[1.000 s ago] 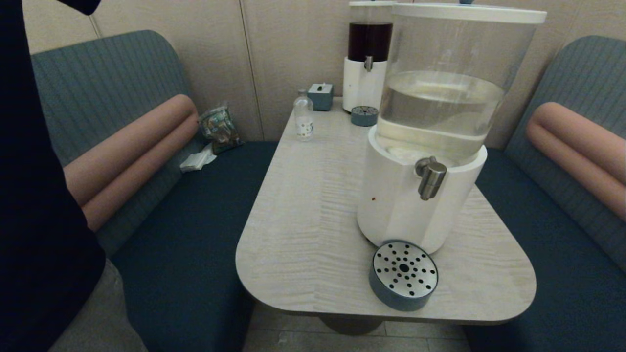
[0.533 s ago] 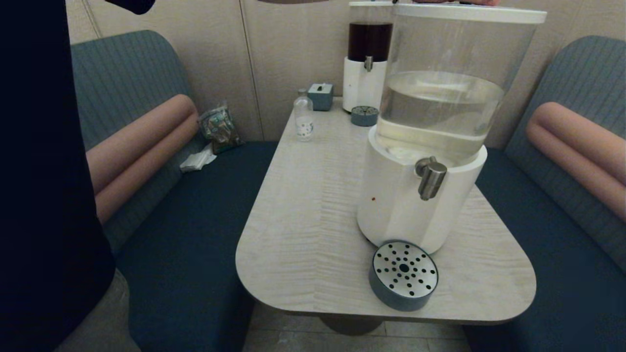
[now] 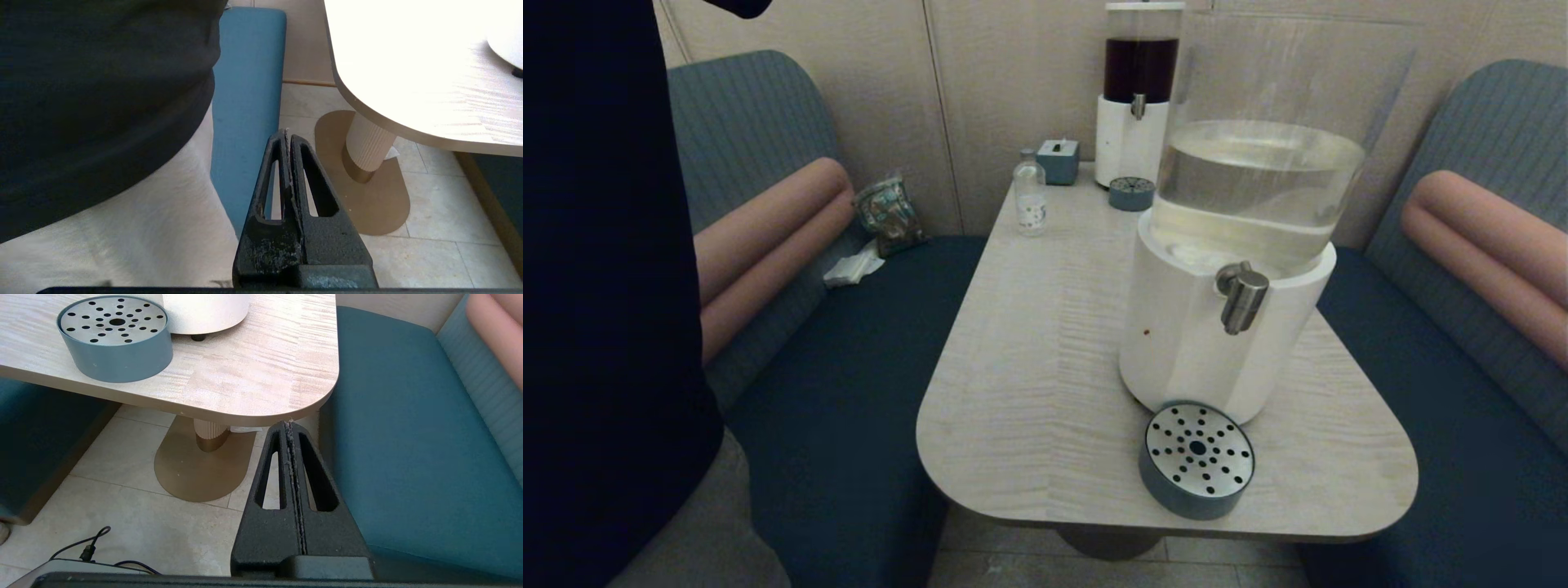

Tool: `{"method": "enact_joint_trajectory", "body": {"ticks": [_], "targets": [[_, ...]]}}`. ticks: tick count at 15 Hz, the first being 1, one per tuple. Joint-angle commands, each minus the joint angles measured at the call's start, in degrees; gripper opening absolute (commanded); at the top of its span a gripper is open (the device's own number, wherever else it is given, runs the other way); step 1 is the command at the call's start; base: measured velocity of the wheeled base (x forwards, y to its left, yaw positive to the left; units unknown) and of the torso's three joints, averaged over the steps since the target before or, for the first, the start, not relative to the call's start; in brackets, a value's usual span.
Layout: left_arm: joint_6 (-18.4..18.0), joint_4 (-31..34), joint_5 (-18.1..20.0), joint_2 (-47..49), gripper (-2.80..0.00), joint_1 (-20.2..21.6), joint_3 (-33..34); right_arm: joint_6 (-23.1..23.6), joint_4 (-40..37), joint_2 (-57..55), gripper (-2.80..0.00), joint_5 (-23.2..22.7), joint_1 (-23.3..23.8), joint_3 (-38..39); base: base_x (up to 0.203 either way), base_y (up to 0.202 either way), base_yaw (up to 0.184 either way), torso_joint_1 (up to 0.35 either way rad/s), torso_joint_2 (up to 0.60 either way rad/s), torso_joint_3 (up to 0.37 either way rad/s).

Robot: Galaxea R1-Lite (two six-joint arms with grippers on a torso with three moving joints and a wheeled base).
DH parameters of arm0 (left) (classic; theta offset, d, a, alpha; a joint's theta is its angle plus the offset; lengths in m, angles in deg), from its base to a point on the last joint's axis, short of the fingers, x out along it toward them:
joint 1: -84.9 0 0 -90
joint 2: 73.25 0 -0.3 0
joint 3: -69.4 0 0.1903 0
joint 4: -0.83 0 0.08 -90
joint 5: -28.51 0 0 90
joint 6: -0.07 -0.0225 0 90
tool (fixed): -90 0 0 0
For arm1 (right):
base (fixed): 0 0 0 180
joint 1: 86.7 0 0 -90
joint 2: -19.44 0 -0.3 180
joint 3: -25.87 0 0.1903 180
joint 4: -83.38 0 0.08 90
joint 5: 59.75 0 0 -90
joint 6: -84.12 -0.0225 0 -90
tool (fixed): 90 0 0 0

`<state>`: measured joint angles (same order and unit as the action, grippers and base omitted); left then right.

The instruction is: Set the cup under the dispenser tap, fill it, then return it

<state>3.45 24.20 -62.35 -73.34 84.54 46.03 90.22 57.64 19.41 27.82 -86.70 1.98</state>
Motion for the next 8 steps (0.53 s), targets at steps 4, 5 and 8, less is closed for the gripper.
{"method": "enact_joint_trajectory", "body": {"ticks": [4, 5, 8], "targets": [[-0.01, 0.0, -0.03, 0.1, -2.8, 0.0, 0.0, 0.04, -0.01, 0.09, -2.8, -0.04, 0.0, 0.0, 0.0, 0.0, 0.0, 0.0, 0.0, 0.0], [0.05, 0.0, -0.03, 0.1, -2.8, 0.0, 0.0, 0.04, -0.01, 0.02, -2.8, -0.04, 0.0, 0.0, 0.0, 0.0, 0.0, 0.0, 0.0, 0.0], [-0.04, 0.0, -0.03, 0.1, -2.8, 0.0, 0.0, 0.04, -0.01, 0.05, -2.8, -0.04, 0.0, 0.0, 0.0, 0.0, 0.0, 0.0, 0.0, 0.0]]}}
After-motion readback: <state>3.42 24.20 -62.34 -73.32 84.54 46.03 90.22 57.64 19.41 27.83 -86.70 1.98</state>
